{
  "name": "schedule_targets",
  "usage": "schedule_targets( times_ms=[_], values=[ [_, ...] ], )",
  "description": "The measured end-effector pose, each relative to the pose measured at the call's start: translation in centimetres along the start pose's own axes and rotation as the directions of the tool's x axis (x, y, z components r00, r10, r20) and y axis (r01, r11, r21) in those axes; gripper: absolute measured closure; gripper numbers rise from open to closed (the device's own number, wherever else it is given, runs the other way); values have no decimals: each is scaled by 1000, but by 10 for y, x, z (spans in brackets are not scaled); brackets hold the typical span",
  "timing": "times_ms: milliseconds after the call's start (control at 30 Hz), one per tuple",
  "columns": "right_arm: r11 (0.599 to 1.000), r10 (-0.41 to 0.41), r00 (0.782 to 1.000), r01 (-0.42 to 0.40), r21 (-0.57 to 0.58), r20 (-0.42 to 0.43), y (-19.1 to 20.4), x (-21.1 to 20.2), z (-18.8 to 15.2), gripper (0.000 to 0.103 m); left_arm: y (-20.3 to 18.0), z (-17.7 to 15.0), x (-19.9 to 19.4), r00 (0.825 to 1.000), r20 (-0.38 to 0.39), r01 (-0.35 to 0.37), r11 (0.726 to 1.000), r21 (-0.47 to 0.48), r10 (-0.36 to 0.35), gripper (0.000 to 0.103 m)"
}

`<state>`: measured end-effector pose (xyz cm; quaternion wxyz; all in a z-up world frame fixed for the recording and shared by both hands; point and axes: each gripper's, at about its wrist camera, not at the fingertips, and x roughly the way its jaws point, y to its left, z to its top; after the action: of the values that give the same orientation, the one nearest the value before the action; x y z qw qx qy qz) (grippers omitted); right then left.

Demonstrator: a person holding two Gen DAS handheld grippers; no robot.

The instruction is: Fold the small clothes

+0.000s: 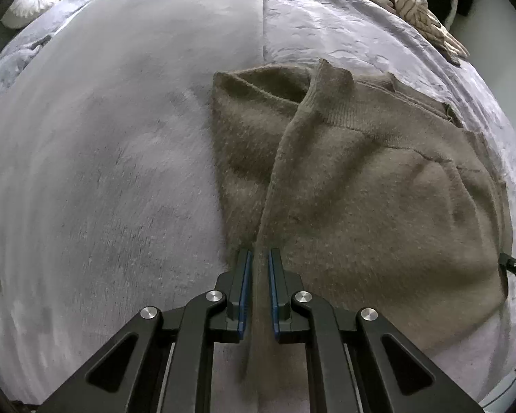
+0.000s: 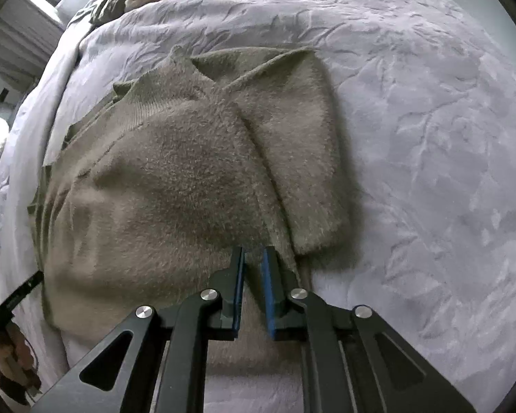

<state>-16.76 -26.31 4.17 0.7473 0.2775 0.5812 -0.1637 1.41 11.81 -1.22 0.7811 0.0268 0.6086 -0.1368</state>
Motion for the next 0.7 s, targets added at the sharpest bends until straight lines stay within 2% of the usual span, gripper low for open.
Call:
schedule_targets(
  times_ms=[167, 300, 700],
  values=[
    [999, -12, 1000, 12, 36, 6, -2, -10, -7, 90, -6, -11, -6, 1000, -9, -20, 1000, 11, 20, 91],
    [1000, -2, 1000, 2, 25, 7, 8, -17, -14, 90, 4, -20, -15, 999, -12, -42, 999, 2, 42, 91],
    [999, 35, 998, -36, -28, -53, 60, -5, -32, 90, 29, -34, -23, 997, -28, -74, 997, -8, 73, 91]
  ],
)
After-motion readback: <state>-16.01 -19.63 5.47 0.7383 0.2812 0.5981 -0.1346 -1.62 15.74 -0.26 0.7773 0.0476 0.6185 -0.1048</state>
